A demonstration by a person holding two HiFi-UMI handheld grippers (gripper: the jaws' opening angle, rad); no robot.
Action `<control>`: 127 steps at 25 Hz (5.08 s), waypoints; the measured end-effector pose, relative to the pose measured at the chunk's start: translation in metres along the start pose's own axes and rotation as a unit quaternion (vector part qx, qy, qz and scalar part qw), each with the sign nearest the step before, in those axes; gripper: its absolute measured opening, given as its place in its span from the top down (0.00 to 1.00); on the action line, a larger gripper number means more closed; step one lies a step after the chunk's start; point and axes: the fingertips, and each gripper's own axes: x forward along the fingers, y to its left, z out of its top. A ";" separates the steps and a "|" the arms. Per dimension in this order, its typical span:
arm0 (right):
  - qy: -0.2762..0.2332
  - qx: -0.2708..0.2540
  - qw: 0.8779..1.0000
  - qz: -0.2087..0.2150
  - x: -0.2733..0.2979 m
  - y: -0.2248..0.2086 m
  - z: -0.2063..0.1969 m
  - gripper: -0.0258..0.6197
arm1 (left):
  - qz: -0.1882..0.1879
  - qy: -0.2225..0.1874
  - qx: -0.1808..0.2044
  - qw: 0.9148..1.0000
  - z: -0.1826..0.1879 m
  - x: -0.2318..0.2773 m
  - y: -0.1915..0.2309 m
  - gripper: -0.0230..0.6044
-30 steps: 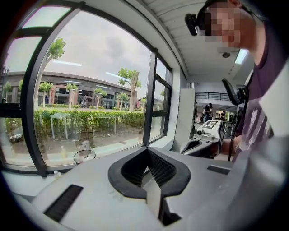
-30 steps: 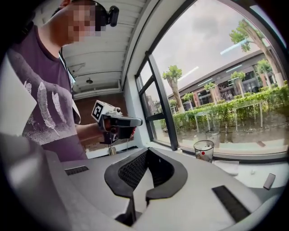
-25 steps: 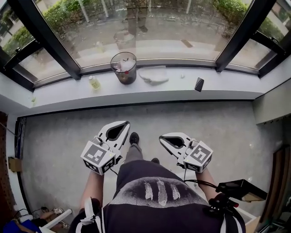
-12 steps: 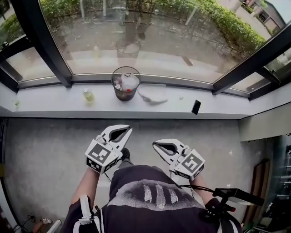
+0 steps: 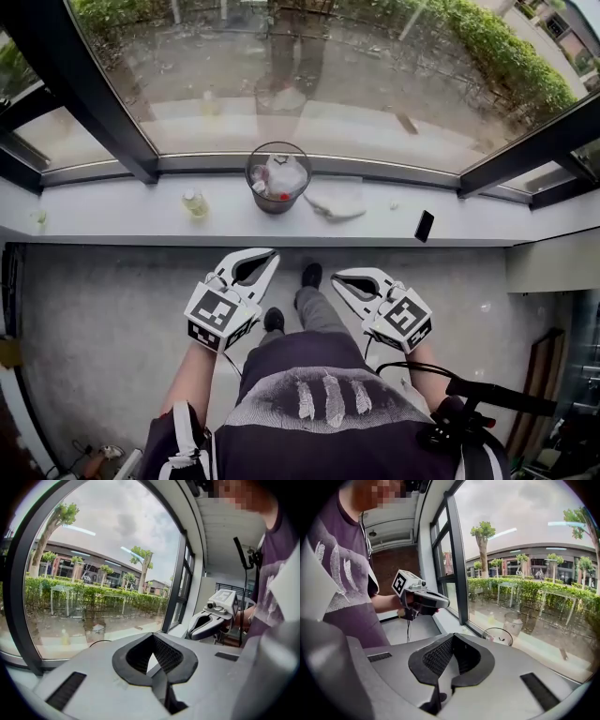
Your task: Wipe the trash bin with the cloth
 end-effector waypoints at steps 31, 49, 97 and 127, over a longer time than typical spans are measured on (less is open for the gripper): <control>0.275 0.135 0.951 0.034 0.168 -0.269 -0.280 0.50 | 0.004 0.340 0.103 0.935 -0.158 0.206 0.141 0.98; 0.440 0.034 0.897 -0.023 0.225 -0.320 -0.439 0.46 | -0.056 0.221 0.097 0.969 -0.138 0.235 0.134 0.98; 0.109 0.206 0.963 0.136 0.264 -0.226 -0.196 0.91 | 0.143 0.151 -0.091 0.974 -0.182 0.191 0.231 0.96; 0.234 -0.083 0.965 0.087 0.269 -0.235 -0.222 0.90 | 0.187 0.156 -0.049 0.969 -0.186 0.150 0.298 0.98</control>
